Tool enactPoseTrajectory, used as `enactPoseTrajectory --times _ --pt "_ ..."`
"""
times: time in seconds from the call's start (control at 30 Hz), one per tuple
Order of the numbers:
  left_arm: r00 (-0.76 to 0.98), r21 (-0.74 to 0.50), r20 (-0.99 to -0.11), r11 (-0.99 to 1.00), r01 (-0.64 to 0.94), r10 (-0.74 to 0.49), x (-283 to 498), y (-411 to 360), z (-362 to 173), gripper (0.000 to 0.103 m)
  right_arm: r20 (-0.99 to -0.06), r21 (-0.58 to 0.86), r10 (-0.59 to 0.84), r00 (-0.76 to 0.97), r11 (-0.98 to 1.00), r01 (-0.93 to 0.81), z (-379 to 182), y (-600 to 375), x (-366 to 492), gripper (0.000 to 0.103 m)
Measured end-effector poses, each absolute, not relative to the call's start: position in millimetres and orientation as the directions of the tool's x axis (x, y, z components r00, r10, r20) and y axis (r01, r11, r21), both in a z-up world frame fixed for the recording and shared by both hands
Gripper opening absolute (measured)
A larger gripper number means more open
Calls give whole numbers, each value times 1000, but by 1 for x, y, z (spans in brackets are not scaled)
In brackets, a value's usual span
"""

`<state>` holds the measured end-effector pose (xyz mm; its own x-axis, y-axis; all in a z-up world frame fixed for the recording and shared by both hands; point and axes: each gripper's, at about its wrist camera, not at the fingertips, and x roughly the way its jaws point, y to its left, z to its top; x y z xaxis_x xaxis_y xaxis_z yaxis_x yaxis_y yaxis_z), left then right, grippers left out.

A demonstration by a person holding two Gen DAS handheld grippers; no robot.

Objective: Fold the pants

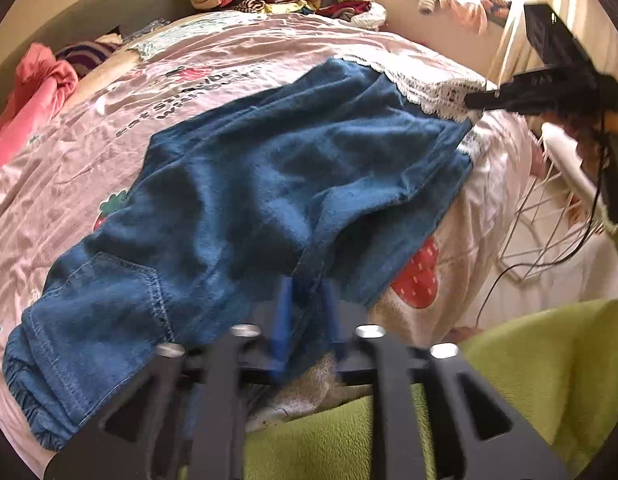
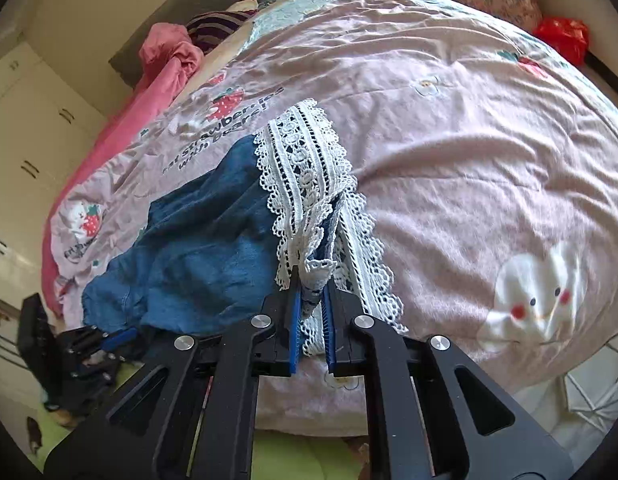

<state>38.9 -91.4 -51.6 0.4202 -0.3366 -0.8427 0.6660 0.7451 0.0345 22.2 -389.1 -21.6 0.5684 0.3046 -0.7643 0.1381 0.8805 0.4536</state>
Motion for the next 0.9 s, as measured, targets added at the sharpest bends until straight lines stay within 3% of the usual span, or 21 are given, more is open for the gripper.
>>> enactPoseTrajectory --times 0.03,0.13,0.17,0.2,0.23,0.37,0.53,0.67,0.77,0.87,0.9 --pt "427 52 -843 742 668 -326 39 -93 -54 40 -759 459 308 574 878 136 -21 -391 21 5" --pt "454 94 -840 745 661 -297 43 -99 -59 40 -750 469 312 583 873 135 -21 -393 21 5" --pt "460 101 -840 749 654 -288 45 -100 -61 36 -750 471 315 582 872 134 -21 -394 22 5" --pt "462 108 -841 749 654 -282 48 -102 -64 9 -749 472 317 581 871 134 -22 -394 23 5" --pt "452 101 -846 747 657 -284 49 -103 -65 2 -748 475 319 581 870 133 -22 -395 22 5" --pt "408 5 -844 756 654 -347 47 -90 -50 2 -750 472 322 578 872 126 -20 -399 17 5" --pt "408 10 -837 735 678 -365 34 -80 -36 2 -781 442 324 533 891 105 -34 -391 8 5" --pt "365 1 -869 736 677 -335 40 -85 -62 7 -807 412 289 515 900 140 -54 -394 11 6" --pt "336 -26 -878 734 678 -342 41 -85 -73 20 -818 401 292 496 907 127 -57 -395 10 11" --pt "319 -78 -862 724 685 -394 34 -76 -61 41 -823 348 244 513 930 116 -40 -398 6 28" --pt "330 -94 -846 726 681 -419 33 -69 -51 41 -810 336 231 539 936 104 -31 -401 6 28"
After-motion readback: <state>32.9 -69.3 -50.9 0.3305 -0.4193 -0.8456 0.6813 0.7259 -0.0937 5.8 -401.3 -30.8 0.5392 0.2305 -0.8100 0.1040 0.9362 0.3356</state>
